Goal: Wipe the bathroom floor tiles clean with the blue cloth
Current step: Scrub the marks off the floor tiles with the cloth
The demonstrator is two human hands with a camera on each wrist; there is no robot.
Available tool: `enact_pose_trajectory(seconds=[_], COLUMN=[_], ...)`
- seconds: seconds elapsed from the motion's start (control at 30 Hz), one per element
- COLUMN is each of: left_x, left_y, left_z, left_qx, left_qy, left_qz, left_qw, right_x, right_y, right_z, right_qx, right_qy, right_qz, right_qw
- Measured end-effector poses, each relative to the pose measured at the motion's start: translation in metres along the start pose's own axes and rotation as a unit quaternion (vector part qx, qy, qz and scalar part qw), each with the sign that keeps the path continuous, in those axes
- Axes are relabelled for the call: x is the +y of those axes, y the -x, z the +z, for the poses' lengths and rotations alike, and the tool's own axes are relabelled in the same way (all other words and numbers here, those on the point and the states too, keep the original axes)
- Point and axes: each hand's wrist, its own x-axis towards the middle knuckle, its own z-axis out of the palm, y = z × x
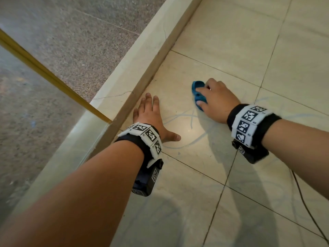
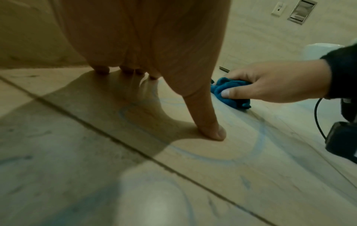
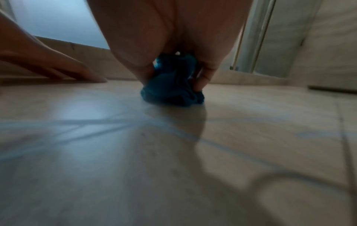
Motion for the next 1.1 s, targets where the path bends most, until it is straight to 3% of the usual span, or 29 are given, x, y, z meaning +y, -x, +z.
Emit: enact_pose_trajectory(seconds=[0.03, 0.17, 0.2, 0.33, 0.37, 0.5, 0.53, 0.67, 0.73, 0.83, 0.9, 1.0, 1.03, 1.1], left_x=[0.0, -0.001, 0.0, 0.001, 0.001, 0.0, 0.0, 0.001, 0.001, 0.001, 0.0, 0.0, 0.0, 0.0], left_y=[0.0, 0.001, 0.001, 0.003, 0.002, 0.002, 0.002, 0.002, 0.002, 0.002, 0.002, 0.002, 0.002, 0.003], left_z=[0.0, -0.001, -0.001, -0.001, -0.001, 0.0, 0.0, 0.001, 0.0, 0.0, 0.001, 0.0, 0.0, 0.0], left_qx=[-0.001, -0.003, -0.002, 0.009, 0.01, 0.013, 0.012, 0.017, 0.016, 0.011, 0.012, 0.016, 0.014, 0.011], left_qy=[0.0, 0.006, 0.007, 0.001, -0.001, -0.001, 0.0, -0.003, 0.001, 0.002, 0.004, 0.001, 0.002, 0.004], left_qz=[0.0, 0.002, 0.002, 0.001, 0.001, 0.002, 0.001, -0.001, 0.0, 0.001, 0.001, 0.0, 0.001, 0.003], left_qw=[1.0, 1.0, 1.0, 1.0, 1.0, 1.0, 1.0, 1.0, 1.0, 1.0, 1.0, 1.0, 1.0, 1.0], right_x=[0.005, 0.041, 0.039, 0.014, 0.02, 0.048, 0.042, 0.014, 0.034, 0.058, 0.044, 0.026, 0.033, 0.061], right_y=[-0.001, -0.01, -0.007, 0.008, 0.006, -0.007, -0.005, 0.015, 0.007, -0.002, 0.006, 0.023, 0.022, 0.01], right_z=[-0.001, -0.013, -0.011, 0.006, 0.005, -0.011, -0.009, 0.004, -0.001, -0.014, -0.009, 0.004, 0.004, -0.002], right_qx=[0.001, 0.06, 0.061, 0.036, 0.037, 0.072, 0.067, 0.027, 0.033, 0.051, 0.043, 0.042, 0.049, 0.067], right_qy=[-0.019, -0.102, -0.107, -0.077, -0.072, -0.118, -0.109, -0.04, -0.043, -0.102, -0.091, -0.051, -0.047, -0.071], right_qz=[0.002, 0.17, 0.178, 0.018, 0.012, 0.197, 0.193, -0.023, 0.009, 0.174, 0.161, 0.011, 0.003, 0.092], right_qw=[1.0, 0.978, 0.976, 0.996, 0.997, 0.971, 0.973, 0.999, 0.999, 0.978, 0.982, 0.998, 0.998, 0.991])
